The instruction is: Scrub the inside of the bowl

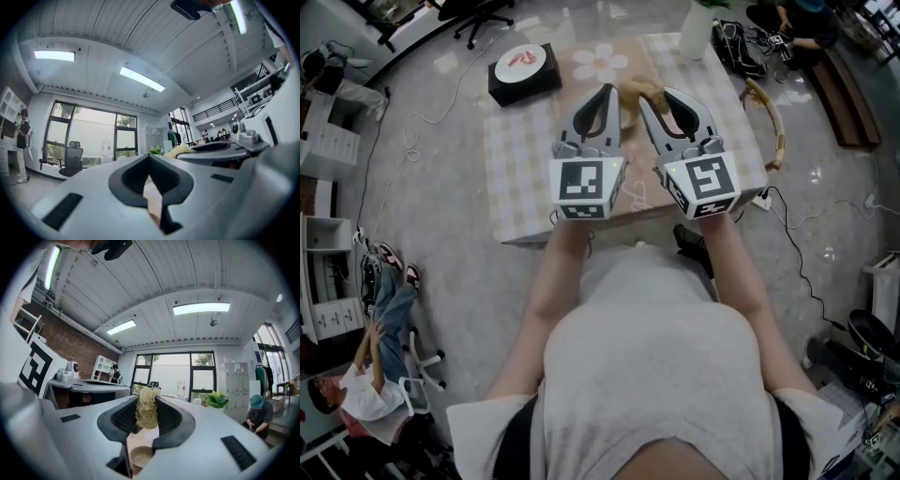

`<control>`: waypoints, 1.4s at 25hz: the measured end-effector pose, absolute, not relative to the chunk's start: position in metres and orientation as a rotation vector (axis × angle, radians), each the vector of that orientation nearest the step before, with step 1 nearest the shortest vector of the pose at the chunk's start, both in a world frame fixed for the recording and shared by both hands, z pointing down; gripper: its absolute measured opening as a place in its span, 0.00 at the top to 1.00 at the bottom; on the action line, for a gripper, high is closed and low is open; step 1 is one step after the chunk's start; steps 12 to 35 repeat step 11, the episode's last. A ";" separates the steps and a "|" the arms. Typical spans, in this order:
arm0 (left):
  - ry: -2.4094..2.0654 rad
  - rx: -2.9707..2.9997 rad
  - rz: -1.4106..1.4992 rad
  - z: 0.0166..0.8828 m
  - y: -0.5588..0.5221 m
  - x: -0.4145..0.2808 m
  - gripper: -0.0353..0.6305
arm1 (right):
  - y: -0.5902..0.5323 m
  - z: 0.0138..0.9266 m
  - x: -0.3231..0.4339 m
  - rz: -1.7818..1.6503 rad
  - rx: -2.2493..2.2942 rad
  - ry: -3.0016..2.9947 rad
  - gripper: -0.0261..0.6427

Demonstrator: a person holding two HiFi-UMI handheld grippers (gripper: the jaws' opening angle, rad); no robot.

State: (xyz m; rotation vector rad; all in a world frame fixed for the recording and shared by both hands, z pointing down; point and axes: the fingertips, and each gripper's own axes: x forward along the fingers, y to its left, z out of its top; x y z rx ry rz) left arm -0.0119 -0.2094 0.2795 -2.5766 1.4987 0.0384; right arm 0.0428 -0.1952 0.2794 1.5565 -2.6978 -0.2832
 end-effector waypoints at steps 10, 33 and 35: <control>1.467 -2.563 0.028 0.277 -0.216 -0.003 0.93 | -0.205 0.277 0.050 -0.279 1.577 -2.680 0.81; 1.462 -2.561 0.030 0.277 -0.216 -0.003 0.93 | -0.205 0.278 0.051 -0.279 1.578 -2.679 0.81; 1.462 -2.561 0.030 0.277 -0.216 -0.003 0.93 | -0.205 0.278 0.051 -0.279 1.578 -2.679 0.81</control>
